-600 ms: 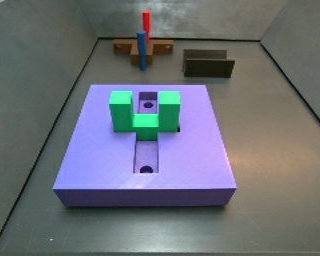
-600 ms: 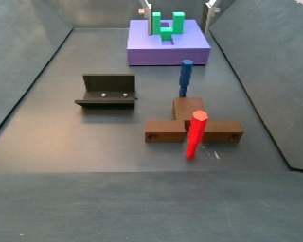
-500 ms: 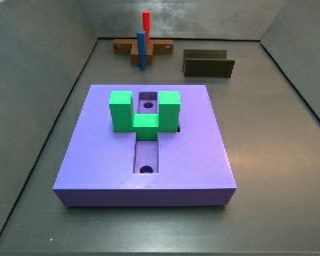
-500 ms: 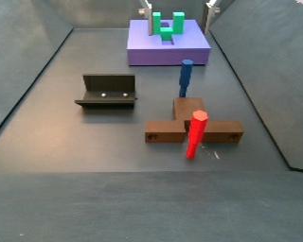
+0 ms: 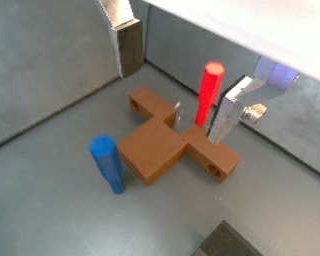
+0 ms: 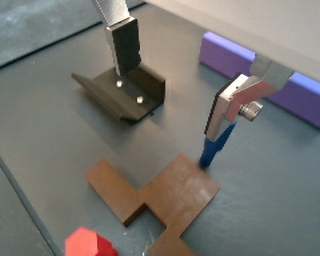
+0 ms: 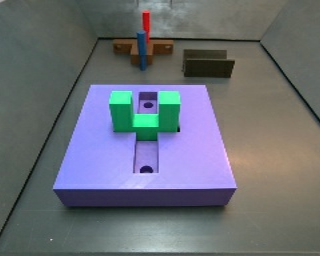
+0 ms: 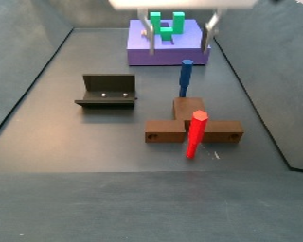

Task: Pick up the brown object. Move up. Place the brown object on the fixture. Regrasp the brown object. Move to above the board. Insert the brown object.
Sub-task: Pick up the brown object.

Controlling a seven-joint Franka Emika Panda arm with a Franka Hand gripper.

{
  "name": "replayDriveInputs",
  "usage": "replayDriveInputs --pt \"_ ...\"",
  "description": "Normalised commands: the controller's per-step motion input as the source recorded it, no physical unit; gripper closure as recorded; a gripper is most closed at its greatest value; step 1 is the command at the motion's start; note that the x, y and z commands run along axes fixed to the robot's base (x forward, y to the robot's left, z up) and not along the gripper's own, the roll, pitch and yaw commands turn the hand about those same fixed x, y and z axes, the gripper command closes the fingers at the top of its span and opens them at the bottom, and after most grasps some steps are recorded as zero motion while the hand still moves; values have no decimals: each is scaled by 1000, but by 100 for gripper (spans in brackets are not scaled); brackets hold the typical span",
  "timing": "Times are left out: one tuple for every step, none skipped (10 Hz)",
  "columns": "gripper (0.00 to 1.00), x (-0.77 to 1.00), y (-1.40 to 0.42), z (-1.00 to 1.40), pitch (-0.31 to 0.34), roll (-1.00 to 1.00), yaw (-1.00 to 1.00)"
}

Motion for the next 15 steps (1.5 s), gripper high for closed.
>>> replayDriveInputs --pt "0 -120 0 -829 -186 0 -9" --pt "0 -211 0 -831 -177 0 -26" --pt "0 -226 -14 -820 -179 0 -26" --pt "0 -83 0 -714 -124 0 -63" --pt "0 0 0 -709 -84 0 -91" --pt "0 0 0 -677 -34 -20 -129" --pt "0 -49 -6 -466 -9 -59 -126" --pt "0 -229 -49 -271 0 -77 -120" --pt "0 -354 -86 -46 0 -60 -80" --pt "0 -403 -54 0 -1 -51 -83" --pt "0 -377 -34 0 -24 -71 -86" --pt "0 -137 0 -77 -76 -79 -40" --pt "0 63 0 -214 -90 -80 0" --pt "0 246 0 -206 -90 -80 0" --pt "0 234 0 -160 -84 -77 0"
